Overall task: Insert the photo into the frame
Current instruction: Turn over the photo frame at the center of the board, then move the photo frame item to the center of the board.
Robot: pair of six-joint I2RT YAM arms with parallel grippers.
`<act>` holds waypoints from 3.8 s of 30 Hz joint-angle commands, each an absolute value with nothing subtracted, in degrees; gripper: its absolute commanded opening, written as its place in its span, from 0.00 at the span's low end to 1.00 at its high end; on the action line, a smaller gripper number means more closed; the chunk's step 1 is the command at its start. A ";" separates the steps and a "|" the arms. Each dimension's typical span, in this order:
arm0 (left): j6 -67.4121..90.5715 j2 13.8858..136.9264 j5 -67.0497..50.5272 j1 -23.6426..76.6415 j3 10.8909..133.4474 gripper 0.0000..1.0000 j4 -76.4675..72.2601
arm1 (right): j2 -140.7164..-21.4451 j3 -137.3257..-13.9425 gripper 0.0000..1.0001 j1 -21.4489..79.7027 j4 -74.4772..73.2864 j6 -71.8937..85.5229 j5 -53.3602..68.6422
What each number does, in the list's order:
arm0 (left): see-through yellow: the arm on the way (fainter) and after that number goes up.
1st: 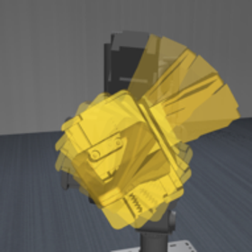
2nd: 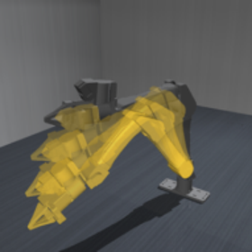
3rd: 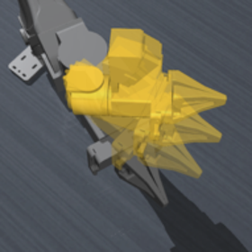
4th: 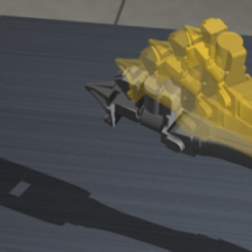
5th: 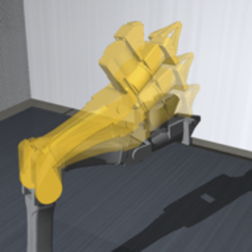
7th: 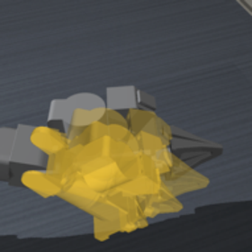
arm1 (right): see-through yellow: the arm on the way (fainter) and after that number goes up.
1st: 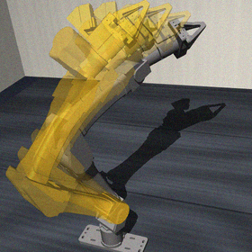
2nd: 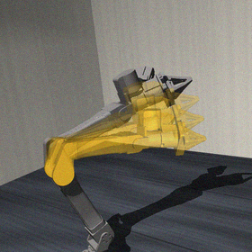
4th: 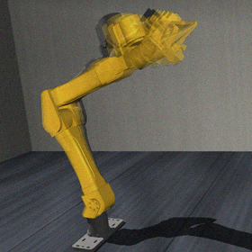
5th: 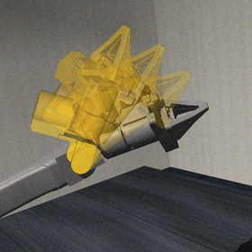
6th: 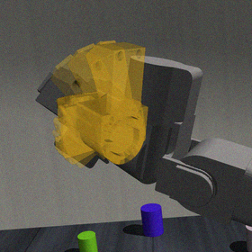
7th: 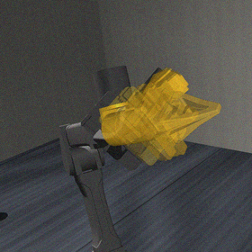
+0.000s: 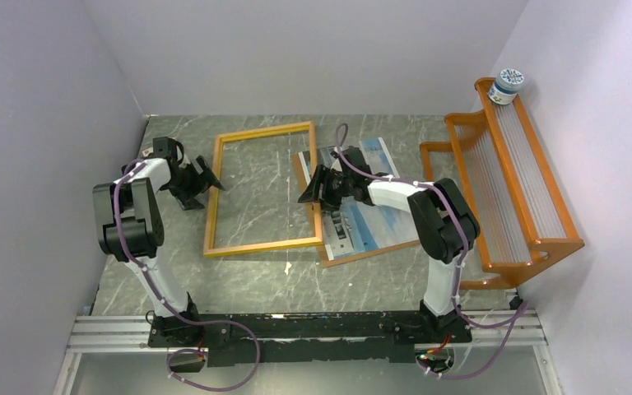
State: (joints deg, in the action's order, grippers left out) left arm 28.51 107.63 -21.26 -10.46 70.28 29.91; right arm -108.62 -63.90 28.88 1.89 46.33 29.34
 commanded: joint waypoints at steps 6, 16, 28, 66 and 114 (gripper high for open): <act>28.27 108.69 -11.23 -13.02 70.93 0.94 35.99 | -112.94 -74.88 0.68 33.06 -2.91 42.79 29.60; 30.36 107.04 -1.67 -15.87 70.48 0.94 41.85 | -119.07 -83.91 0.71 36.96 -14.18 41.44 25.18; 30.55 106.15 -1.17 -17.16 70.79 0.94 43.74 | -118.29 -94.34 0.91 37.12 -36.90 34.96 8.33; 32.80 110.08 -27.23 25.49 88.96 0.94 28.54 | -102.05 -72.06 0.96 4.76 -35.82 25.76 -7.60; 25.23 137.88 -7.80 35.52 108.44 0.89 46.76 | -95.26 -67.85 0.94 -2.14 -31.23 19.02 24.81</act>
